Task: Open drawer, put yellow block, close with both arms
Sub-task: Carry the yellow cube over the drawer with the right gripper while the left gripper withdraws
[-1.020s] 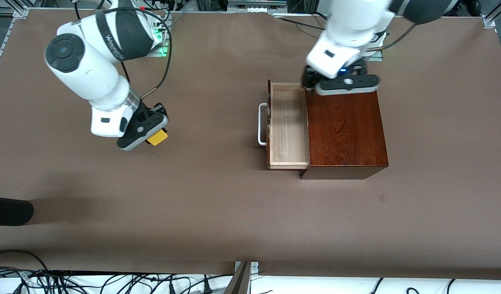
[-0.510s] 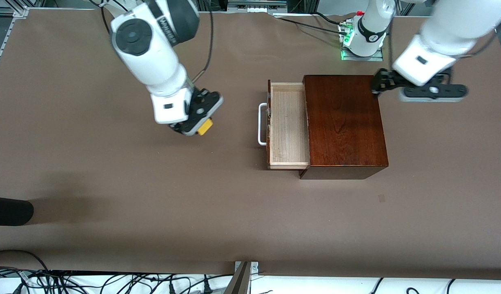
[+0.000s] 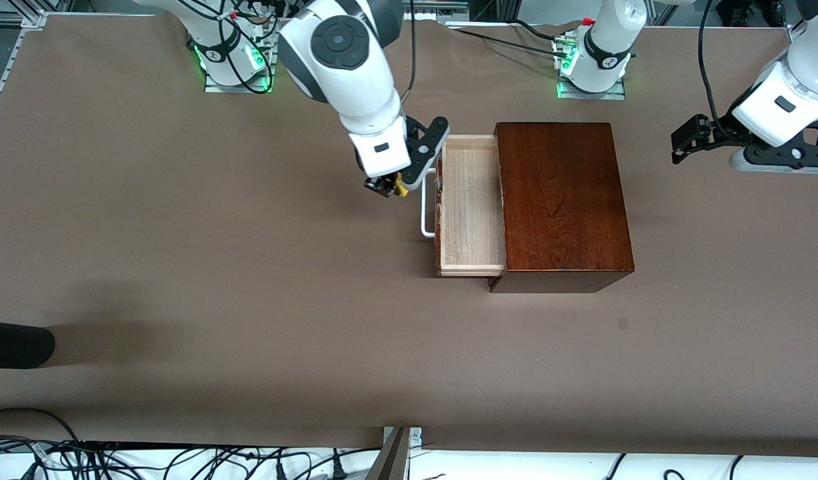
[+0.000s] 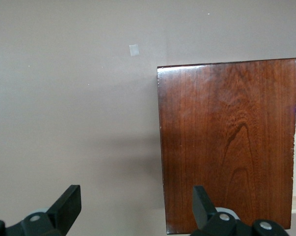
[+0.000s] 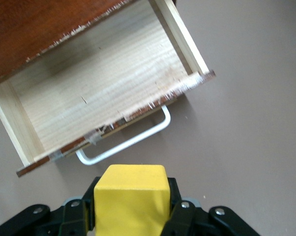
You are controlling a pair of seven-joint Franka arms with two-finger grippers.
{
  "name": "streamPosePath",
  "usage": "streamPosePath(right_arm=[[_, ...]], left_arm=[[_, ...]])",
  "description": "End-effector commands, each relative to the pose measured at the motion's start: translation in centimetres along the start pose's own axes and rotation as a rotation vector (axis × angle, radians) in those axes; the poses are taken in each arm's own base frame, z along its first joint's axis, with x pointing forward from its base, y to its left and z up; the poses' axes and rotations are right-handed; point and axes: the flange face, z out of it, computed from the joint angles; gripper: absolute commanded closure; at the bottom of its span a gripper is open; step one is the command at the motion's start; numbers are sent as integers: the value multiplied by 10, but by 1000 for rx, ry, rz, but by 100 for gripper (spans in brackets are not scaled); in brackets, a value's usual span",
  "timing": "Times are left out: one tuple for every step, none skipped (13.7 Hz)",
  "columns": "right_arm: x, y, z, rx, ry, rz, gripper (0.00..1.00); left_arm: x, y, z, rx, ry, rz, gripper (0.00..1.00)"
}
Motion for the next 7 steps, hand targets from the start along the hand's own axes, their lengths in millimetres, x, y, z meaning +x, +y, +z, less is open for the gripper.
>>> streamPosePath(right_arm=[[29, -15, 9, -26, 12, -61, 84], [38, -31, 16, -34, 10, -91, 84], [45, -40, 21, -46, 9, -111, 84], [50, -47, 29, -54, 2, -129, 84], [54, -55, 36, -60, -2, -146, 84], [58, -57, 46, -70, -7, -158, 84], [62, -61, 56, -87, -5, -184, 84]], left_arm=[[0, -17, 4, -27, 2, 7, 0], [1, -22, 5, -36, 2, 15, 0], [3, -32, 8, -49, -2, 2, 0], [4, -45, 10, -56, -3, -12, 0], [7, -49, 14, -55, -5, 0, 0], [9, -57, 15, -66, -1, -9, 0], [10, -62, 16, -74, 3, -14, 0]])
